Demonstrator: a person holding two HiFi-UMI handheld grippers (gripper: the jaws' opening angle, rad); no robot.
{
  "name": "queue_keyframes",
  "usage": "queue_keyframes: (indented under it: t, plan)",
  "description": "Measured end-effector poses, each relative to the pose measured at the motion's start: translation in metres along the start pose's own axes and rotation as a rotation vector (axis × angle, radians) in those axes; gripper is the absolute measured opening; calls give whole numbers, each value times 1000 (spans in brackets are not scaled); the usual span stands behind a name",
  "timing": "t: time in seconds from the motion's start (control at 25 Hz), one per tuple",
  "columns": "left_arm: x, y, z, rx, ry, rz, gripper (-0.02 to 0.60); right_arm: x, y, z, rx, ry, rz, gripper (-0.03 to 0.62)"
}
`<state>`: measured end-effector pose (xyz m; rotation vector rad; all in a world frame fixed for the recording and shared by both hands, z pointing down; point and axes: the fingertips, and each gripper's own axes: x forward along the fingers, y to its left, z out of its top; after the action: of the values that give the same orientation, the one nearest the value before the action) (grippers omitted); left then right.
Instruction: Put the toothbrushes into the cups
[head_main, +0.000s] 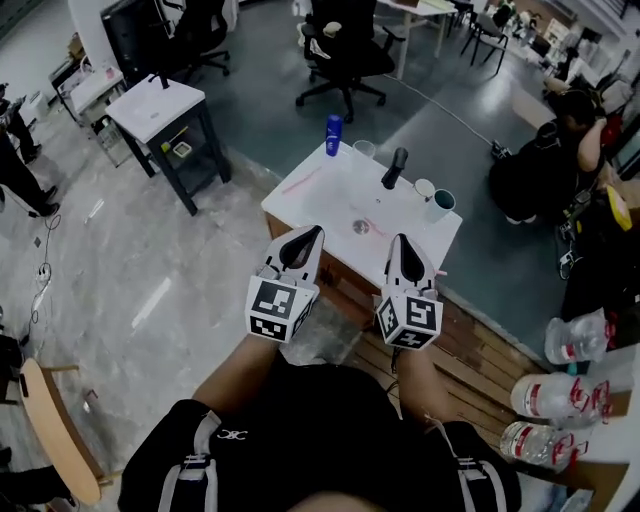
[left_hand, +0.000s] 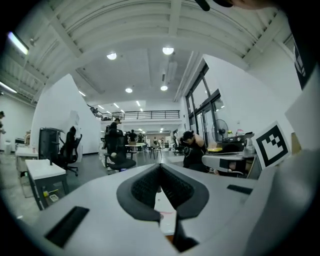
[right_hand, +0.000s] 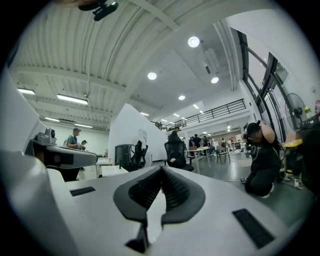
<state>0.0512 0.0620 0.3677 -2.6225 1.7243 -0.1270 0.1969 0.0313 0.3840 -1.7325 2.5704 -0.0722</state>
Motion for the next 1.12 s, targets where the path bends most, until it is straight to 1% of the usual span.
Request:
queue_keyframes:
  t: [0.28, 0.44, 0.68, 0.88, 1.0, 1.12]
  plan:
    - [76, 18, 0, 13, -2, -220, 14, 36, -32, -4, -3, -1, -210, 15]
    - [116, 43, 6, 35, -10, -349, 14, 64, -33, 0, -9, -19, -327, 15]
    - [168, 84, 8, 43, -19, -550, 13, 102, -28, 2, -3, -41, -539, 15]
    - [195, 100, 3, 52, -14, -667, 13, 112, -25, -2, 4, -64, -670, 15]
    - [203, 96, 2, 54, -14, -735, 14, 107, -24, -7, 14, -67, -735, 15]
    - [207, 85, -3, 58, -4, -793, 14, 101, -27, -12, 15, -51, -777, 15]
